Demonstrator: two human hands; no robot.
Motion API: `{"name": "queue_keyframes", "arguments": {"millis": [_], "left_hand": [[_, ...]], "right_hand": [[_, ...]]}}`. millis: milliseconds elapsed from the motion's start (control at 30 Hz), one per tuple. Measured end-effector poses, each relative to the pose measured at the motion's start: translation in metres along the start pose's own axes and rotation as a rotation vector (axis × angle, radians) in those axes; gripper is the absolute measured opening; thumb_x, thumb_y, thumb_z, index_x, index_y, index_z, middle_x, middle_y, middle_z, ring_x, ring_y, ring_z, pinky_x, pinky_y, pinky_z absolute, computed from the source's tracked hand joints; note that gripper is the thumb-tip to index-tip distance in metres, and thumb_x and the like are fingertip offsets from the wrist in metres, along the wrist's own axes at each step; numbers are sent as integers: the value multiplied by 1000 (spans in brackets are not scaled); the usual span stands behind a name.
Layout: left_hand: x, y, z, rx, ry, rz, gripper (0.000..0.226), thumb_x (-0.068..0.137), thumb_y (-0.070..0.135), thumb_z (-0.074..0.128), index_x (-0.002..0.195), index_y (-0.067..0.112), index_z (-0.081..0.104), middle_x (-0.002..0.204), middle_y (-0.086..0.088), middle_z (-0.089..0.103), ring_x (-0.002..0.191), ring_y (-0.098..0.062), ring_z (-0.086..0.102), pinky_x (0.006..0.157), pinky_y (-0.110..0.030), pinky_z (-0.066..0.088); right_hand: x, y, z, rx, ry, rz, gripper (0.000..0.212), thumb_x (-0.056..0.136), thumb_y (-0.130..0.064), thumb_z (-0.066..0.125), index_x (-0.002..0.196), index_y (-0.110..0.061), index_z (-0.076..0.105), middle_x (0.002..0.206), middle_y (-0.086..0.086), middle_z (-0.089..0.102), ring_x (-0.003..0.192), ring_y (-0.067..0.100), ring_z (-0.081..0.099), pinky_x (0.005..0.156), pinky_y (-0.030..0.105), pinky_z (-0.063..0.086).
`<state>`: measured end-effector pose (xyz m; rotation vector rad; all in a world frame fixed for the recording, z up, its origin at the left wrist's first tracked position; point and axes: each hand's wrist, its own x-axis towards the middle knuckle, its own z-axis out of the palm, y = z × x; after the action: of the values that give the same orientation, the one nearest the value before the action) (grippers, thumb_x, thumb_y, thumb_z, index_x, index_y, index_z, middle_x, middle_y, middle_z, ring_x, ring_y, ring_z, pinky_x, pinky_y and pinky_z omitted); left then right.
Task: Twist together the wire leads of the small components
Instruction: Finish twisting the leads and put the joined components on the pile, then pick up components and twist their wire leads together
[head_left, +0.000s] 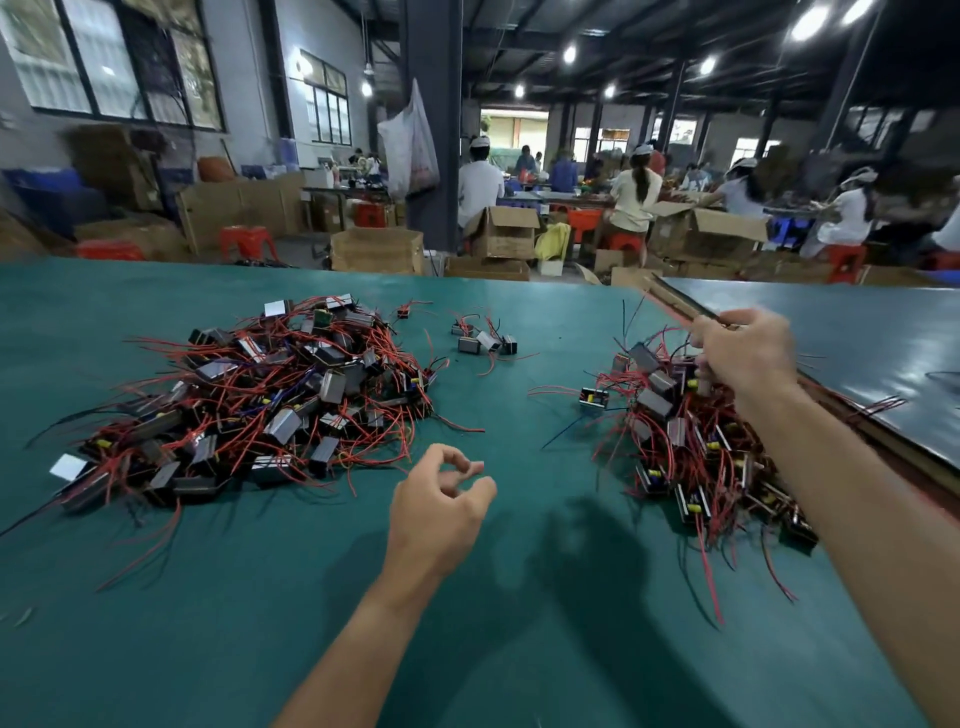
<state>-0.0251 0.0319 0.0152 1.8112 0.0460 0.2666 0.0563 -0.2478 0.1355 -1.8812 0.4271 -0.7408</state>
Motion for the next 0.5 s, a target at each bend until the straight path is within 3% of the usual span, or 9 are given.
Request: {"name": "queue_keyframes", "arguments": {"millis": [100,167,267,367,500], "left_hand": [[3,-4,4,79,-2,-4,24,62,41,61,76,21,65,75,12,72,59,-9,61,60,-24,48],[7,-8,6,116,8,5,17,67,37,66,70,20,67,71,12,70,67,-8,64,64,-23,49],[8,-14,8,121,-11,-6,11,73,24,71,68,18,64,62,10,66,61,-11,59,61,-24,48],[8,-16,10,62,-75,-85,15,64,27,65,72,17,59,66,-1,70,55,-20,58,62,-37,54],[9,-18,13,102,-115,-79,17,64,29,56,73,15,58,73,-4,74,73,-31,69,68,-43,58]], "right_hand": [[-25,-3,13,-62,-94,-65,38,85,-13,60,121,-19,49,90,10,68,71,27,67,67,52,60],[-53,-4,34,-141,-260,-174,37,82,-16,60,117,-25,51,87,1,69,74,22,68,66,43,58],[-91,-5,73,-347,-555,-267,25,84,-22,60,108,-26,56,83,-10,66,70,10,62,61,26,45],[-117,-9,108,-456,-722,-346,26,86,-20,62,111,-18,61,92,-6,65,88,19,63,76,24,45],[-142,-31,155,-571,-838,-489,32,87,-23,58,118,-15,58,109,0,66,106,26,59,94,37,48]]}}
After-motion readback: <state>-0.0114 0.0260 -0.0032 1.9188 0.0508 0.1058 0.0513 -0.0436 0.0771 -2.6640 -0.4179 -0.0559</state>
